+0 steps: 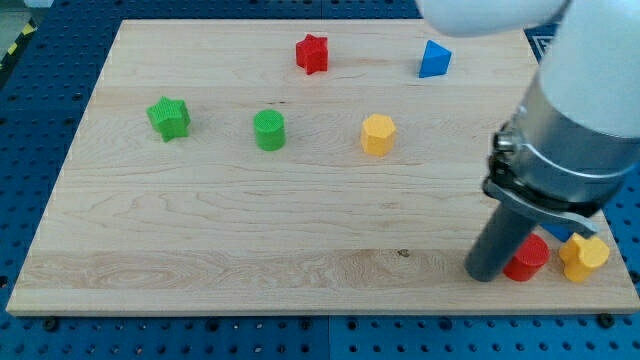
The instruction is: Place your arm below the yellow hexagon
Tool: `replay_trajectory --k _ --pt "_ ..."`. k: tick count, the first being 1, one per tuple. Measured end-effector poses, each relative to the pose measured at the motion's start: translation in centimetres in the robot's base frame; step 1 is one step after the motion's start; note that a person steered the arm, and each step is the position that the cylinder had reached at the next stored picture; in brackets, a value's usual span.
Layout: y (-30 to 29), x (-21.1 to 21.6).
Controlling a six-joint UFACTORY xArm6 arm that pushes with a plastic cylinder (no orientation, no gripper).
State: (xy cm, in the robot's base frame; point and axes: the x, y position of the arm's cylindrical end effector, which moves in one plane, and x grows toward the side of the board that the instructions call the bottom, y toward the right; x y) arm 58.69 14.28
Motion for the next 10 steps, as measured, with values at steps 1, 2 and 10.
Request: replay_trajectory --k 1,2,10 --pt "0.4 -0.7" --pt "2.1 -0.7" --pt "-7.1 -7.1"
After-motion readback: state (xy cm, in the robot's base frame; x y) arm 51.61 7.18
